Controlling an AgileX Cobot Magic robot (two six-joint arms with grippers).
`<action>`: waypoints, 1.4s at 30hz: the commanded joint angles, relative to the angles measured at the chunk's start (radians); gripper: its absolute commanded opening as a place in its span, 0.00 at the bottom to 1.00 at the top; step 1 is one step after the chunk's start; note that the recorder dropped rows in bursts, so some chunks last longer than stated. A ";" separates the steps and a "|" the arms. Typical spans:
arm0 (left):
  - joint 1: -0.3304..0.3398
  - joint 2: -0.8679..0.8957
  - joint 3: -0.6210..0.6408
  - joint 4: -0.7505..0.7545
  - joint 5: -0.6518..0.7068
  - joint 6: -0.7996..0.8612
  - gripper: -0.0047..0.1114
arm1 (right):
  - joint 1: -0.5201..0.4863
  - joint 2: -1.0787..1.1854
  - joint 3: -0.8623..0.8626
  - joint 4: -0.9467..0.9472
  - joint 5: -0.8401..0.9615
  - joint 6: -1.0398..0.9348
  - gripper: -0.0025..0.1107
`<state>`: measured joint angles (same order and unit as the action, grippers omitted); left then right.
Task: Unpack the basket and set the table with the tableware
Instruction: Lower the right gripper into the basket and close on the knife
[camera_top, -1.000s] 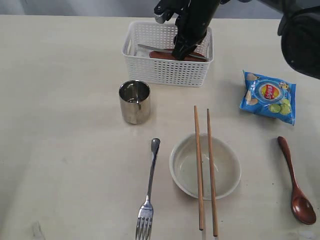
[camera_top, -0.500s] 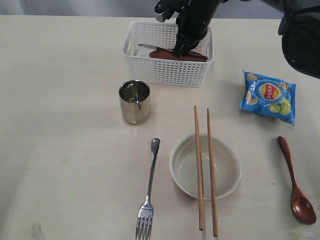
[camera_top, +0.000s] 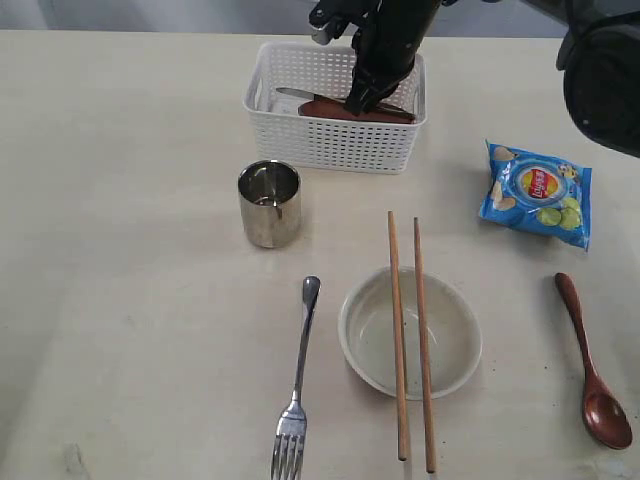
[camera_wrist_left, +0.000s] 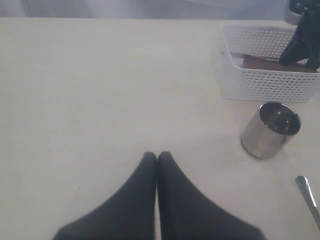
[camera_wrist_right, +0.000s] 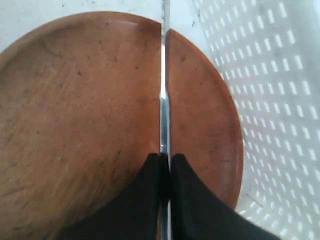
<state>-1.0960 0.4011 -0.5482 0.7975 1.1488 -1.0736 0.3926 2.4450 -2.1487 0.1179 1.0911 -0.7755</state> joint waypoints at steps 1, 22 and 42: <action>-0.004 -0.006 0.005 0.012 0.005 0.011 0.04 | 0.013 -0.005 -0.001 0.006 0.037 0.003 0.03; -0.004 -0.006 0.005 0.012 0.005 0.018 0.04 | 0.031 0.001 -0.001 -0.092 -0.012 0.058 0.02; -0.004 -0.006 0.005 0.035 0.005 0.017 0.04 | 0.034 -0.079 -0.001 -0.031 0.029 0.068 0.02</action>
<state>-1.0960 0.4011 -0.5482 0.8206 1.1511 -1.0589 0.4287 2.3697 -2.1484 0.0842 1.1073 -0.7203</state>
